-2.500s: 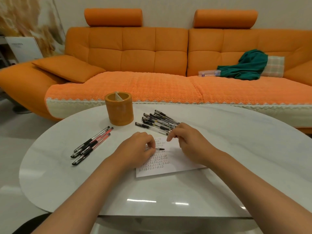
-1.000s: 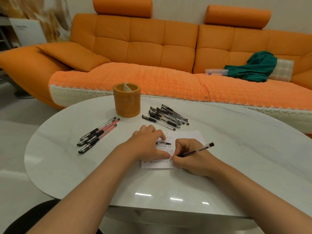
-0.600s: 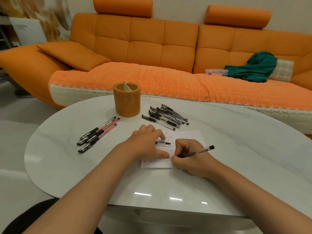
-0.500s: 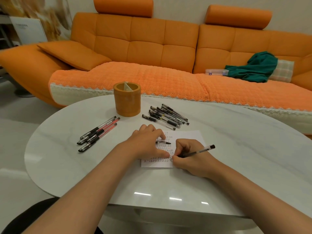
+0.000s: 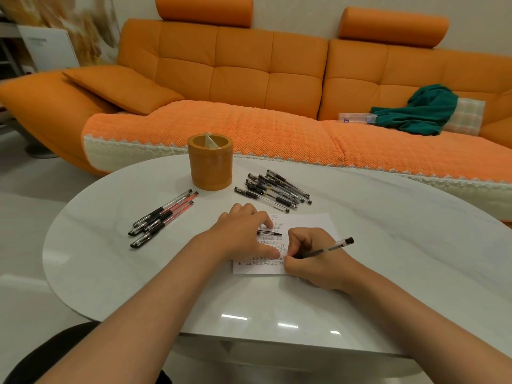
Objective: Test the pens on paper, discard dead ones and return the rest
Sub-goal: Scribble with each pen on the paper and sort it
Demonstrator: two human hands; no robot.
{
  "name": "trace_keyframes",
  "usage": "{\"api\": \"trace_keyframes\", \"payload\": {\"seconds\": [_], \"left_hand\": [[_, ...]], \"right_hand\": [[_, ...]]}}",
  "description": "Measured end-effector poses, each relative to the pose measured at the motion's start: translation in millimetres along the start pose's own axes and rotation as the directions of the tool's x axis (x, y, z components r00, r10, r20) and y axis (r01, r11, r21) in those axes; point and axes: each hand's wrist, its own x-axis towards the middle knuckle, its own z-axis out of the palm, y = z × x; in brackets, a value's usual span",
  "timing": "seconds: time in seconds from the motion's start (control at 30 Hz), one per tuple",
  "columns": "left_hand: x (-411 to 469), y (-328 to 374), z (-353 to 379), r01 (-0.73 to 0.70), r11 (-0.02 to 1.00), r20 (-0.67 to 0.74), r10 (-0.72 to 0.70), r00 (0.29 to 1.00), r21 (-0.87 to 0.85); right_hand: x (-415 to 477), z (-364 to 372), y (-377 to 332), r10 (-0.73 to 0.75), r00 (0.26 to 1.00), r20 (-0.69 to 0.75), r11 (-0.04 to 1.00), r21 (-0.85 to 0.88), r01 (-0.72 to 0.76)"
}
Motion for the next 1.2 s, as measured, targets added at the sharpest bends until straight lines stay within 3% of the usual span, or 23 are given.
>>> {"api": "trace_keyframes", "payload": {"seconds": [0.63,0.93,1.1,1.2], "left_hand": [[-0.4,-0.6,1.4,0.001,1.000,-0.006,-0.001,1.000,-0.002],[-1.9,-1.4,-0.2,-0.006,1.000,-0.004,0.006,1.000,-0.004],[-5.2,-4.0,-2.4,-0.026,0.998,-0.020,0.025,0.999,-0.056],[-6.4,-3.8,-5.0,-0.030,0.993,-0.070,0.022,0.997,-0.111]], "right_hand": [[-1.1,0.0,-2.7,-0.002,1.000,0.026,0.999,0.035,0.001],[0.2,-10.3,-2.6,0.178,0.969,-0.172,0.899,0.429,-0.089],[3.0,-15.2,-2.2,0.117,0.974,-0.193,0.947,0.317,-0.051],[6.9,-22.7,-4.4,0.126,0.982,-0.138,0.928,0.365,-0.068]]}}
